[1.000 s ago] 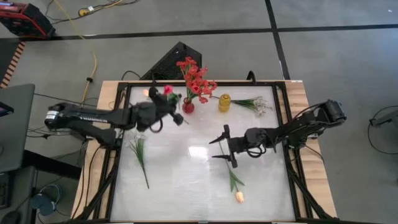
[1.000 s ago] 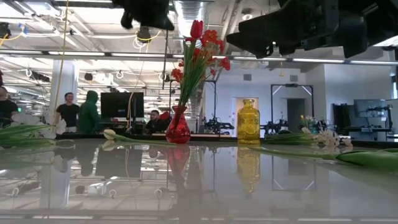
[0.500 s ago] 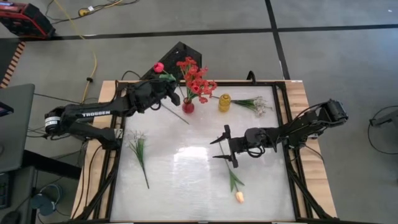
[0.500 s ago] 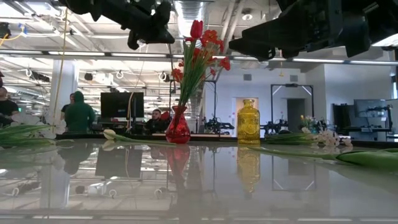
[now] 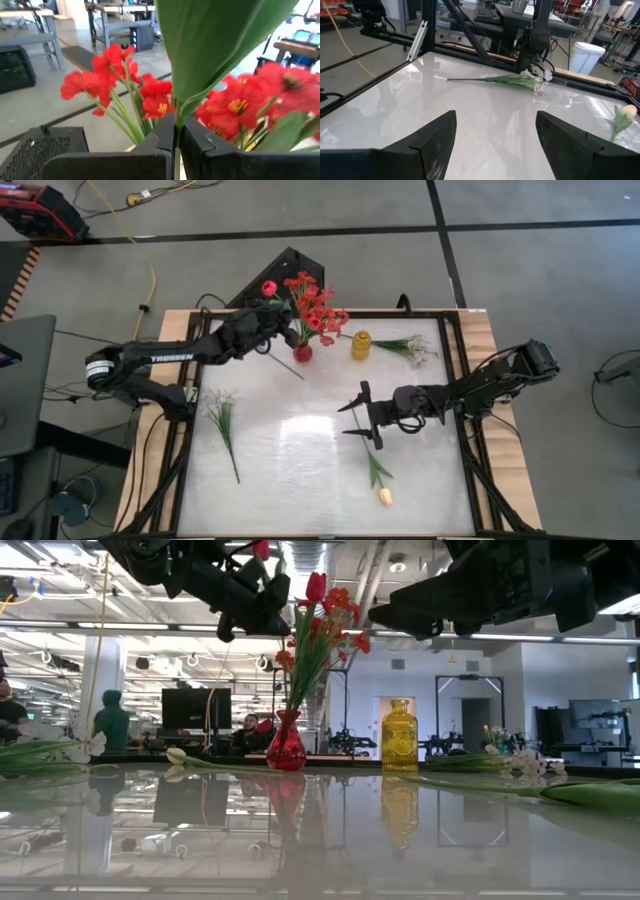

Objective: Sort flowers into vase by color
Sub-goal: Put the red tulip into the red vase

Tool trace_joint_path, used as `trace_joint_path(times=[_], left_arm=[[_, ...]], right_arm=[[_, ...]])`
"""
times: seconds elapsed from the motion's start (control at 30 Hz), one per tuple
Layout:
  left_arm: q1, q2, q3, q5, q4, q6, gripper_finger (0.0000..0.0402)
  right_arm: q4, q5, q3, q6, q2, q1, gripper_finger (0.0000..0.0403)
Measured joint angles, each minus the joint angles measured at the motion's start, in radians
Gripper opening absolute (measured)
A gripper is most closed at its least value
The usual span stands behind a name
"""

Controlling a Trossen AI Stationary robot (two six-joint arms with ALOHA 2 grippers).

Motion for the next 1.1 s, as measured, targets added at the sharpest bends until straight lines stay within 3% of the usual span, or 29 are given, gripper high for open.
trace_joint_path(times=[0.57, 1.1], left_arm=[[0.024, 0.003, 0.0, 0.0, -0.1, -0.095, 0.0], [0.057, 0.175, 0.002, 0.06, -0.07, -0.163, 0.0]], right_arm=[[-0.004, 0.0, 0.0, -0.001, 0.0, -0.046, 0.0302], [-0.036, -0.001, 0.0, -0.019, -0.017, -0.046, 0.0302]])
